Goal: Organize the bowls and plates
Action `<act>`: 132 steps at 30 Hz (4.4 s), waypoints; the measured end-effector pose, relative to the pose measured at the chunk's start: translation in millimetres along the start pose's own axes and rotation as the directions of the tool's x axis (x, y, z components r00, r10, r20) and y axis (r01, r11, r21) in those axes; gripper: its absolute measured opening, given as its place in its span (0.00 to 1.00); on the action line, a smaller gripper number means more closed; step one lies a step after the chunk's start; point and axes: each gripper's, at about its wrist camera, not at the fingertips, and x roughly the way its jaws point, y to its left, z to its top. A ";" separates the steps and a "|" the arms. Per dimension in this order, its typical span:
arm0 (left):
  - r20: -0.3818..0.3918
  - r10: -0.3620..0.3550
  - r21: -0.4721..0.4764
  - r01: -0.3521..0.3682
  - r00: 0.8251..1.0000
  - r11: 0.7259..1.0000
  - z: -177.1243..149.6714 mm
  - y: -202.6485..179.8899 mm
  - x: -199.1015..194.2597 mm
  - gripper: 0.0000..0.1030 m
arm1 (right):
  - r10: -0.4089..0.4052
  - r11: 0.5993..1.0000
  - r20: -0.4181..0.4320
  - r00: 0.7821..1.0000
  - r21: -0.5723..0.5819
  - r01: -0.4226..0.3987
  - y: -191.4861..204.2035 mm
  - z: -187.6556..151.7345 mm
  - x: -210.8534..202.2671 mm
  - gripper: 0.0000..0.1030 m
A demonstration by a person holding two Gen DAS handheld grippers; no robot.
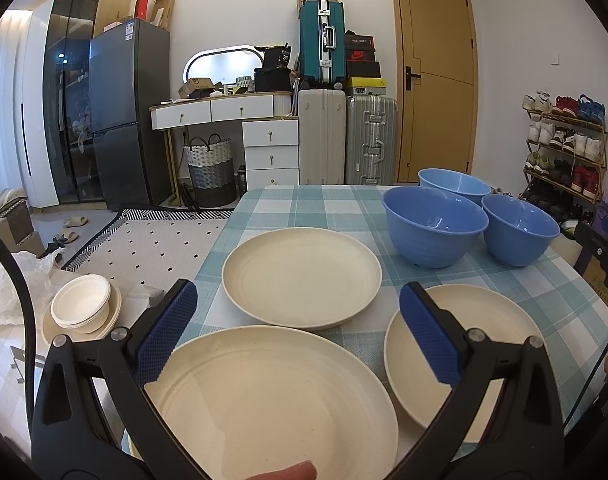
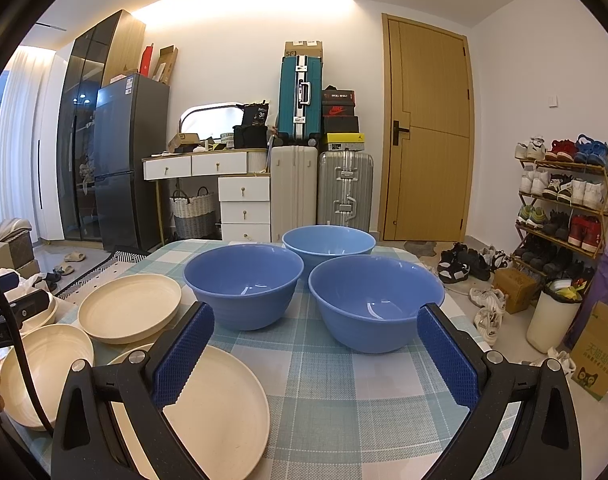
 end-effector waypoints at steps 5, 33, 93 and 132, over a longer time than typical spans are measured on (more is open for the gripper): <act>-0.002 0.000 -0.007 0.000 1.000 1.000 -0.5 0.2 0.2 0.98 | 0.001 1.000 0.001 1.000 -0.001 -0.001 0.0 0.0 0.0 1.00; -0.008 -0.002 -0.008 0.002 1.000 1.000 -2.0 2.7 1.7 0.98 | 0.000 1.000 0.000 1.000 -0.003 0.000 0.1 -0.1 0.1 1.00; -0.004 0.024 0.031 -0.024 1.000 0.999 55.4 34.8 -29.4 0.98 | 0.062 0.998 -0.008 0.998 0.020 -0.062 23.6 40.9 -8.7 1.00; -0.242 -0.026 0.022 0.032 0.970 0.999 115.4 129.1 7.8 0.98 | 0.283 0.942 -0.387 0.878 -0.060 -0.330 178.1 69.0 81.6 1.00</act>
